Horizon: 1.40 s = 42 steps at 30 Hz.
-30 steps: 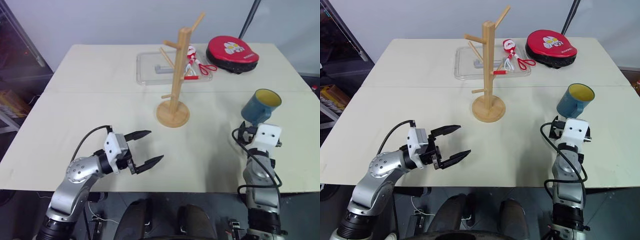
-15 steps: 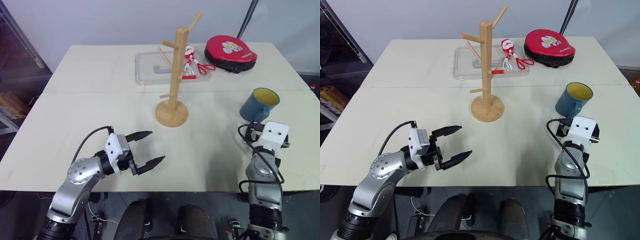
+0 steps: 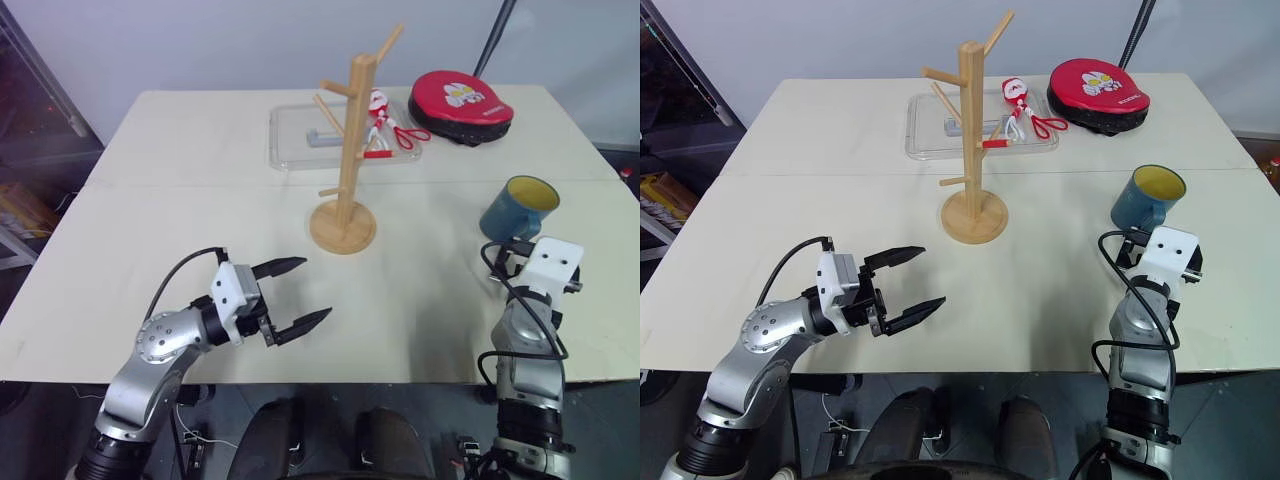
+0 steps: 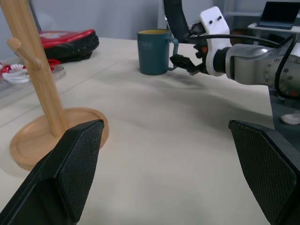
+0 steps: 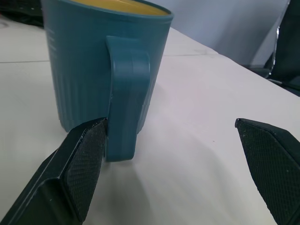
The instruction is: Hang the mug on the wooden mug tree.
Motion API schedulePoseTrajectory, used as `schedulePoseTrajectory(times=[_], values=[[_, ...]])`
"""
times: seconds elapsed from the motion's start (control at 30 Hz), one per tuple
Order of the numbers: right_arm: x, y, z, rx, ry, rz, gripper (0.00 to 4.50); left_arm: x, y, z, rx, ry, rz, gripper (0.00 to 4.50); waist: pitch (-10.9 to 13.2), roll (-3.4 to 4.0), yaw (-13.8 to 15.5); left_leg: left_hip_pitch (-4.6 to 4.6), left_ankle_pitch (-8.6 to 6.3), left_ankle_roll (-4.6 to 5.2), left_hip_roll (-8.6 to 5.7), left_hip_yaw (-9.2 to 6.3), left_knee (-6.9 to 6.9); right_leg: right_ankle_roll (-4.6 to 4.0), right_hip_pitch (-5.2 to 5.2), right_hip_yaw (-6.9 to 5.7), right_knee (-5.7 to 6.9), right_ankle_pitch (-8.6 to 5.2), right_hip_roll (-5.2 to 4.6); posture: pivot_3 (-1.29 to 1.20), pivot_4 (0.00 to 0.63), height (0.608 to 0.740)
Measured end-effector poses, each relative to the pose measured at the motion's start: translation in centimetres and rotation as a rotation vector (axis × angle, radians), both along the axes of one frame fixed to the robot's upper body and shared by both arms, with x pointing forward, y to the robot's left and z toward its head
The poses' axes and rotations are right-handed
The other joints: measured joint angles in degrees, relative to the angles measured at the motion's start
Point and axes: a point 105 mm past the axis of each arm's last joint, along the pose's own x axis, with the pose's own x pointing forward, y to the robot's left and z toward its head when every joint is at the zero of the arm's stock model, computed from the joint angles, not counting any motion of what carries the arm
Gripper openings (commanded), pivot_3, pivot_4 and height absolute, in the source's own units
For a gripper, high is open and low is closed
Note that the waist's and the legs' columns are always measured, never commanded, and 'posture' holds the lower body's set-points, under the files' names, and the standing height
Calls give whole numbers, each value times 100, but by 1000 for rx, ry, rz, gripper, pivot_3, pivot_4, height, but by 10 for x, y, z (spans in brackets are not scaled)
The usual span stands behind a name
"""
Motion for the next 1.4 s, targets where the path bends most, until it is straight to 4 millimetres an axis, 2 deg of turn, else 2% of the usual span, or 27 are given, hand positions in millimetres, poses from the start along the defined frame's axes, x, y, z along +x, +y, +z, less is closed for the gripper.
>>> schedulePoseTrajectory(times=[0.37,0.73,1.27,1.37,1.4], values=[[12,-3,2,69,-14,-57,4475,1,-3,2,-2,-10,-9,4500,0,0,-8,0,0,0,4,4,1,-1,-1,3,2,1,6,0,150,739],[12,-10,-9,127,20,-161,4475,2,-3,4,-2,-18,-10,4500,0,0,-8,0,1,0,5,6,1,-1,-2,5,2,1,7,0,150,739],[27,-15,-5,114,-12,-134,4475,4,-4,6,-1,-15,-7,4500,0,0,-35,1,1,0,11,10,2,-2,-4,7,6,1,12,0,150,739],[28,-17,-5,111,-12,-136,3660,4,-5,7,-2,-17,-5,4500,0,0,-37,1,1,0,11,11,3,-2,-3,7,6,1,12,0,150,739],[28,-18,-5,111,-13,-135,3145,5,-5,7,-3,-21,-5,4500,0,0,-36,1,1,0,11,11,3,-2,-4,7,6,1,12,0,150,739]])
